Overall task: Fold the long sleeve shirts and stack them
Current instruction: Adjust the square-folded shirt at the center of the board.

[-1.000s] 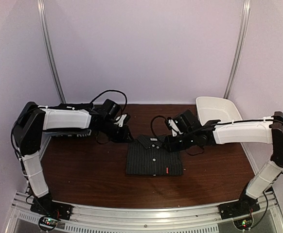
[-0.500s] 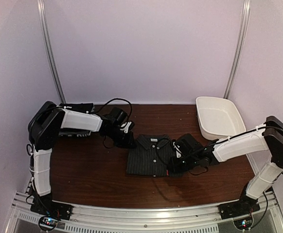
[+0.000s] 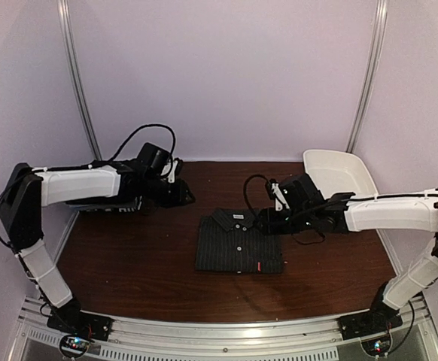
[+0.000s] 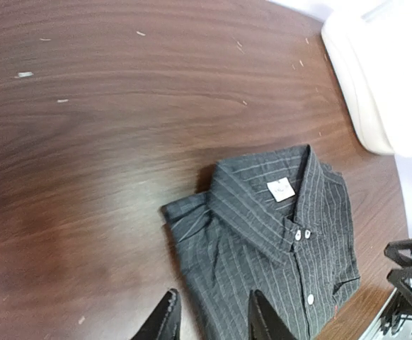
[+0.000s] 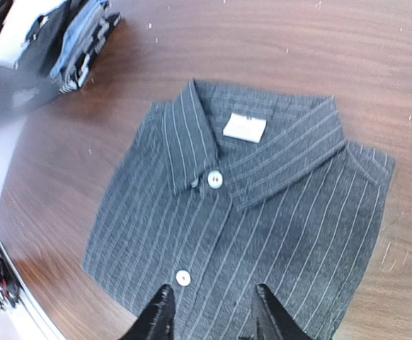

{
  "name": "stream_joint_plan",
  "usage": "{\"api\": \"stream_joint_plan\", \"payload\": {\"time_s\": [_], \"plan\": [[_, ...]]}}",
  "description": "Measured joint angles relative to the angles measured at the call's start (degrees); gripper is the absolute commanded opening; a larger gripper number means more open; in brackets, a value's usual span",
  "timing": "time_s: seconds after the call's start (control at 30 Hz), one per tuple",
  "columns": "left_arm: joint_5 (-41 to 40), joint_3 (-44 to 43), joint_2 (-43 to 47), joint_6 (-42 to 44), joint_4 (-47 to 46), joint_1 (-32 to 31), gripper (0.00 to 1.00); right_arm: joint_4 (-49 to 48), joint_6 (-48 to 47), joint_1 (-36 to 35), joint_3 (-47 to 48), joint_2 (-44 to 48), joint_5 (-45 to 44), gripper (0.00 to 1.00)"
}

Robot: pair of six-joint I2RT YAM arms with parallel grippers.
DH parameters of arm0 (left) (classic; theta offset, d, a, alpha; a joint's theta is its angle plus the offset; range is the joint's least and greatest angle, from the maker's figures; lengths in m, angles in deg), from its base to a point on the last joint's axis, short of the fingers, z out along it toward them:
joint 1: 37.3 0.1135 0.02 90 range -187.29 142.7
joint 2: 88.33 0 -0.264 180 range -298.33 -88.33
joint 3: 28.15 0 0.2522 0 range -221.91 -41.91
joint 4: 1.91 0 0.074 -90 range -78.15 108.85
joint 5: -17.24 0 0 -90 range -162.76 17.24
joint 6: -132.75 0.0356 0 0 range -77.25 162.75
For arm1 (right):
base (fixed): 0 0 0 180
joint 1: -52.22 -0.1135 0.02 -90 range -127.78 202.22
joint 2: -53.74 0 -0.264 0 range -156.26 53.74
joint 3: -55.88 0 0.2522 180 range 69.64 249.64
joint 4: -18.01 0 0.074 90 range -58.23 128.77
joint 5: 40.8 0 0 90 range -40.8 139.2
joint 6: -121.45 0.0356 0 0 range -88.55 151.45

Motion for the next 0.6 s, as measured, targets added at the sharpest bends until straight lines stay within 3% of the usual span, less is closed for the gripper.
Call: {"api": "stream_joint_plan", "payload": {"time_s": [0.3,0.6], "plan": [[-10.6,20.6,22.4,-7.8,-1.8,8.3,0.43,-2.0,-2.8,1.6,1.6,1.5,-0.9,0.67],[-13.3,35.3,34.3,-16.6,-5.4,18.5,0.48,-7.6,-4.2,3.7,-1.5,11.6,-1.9,0.78]]}}
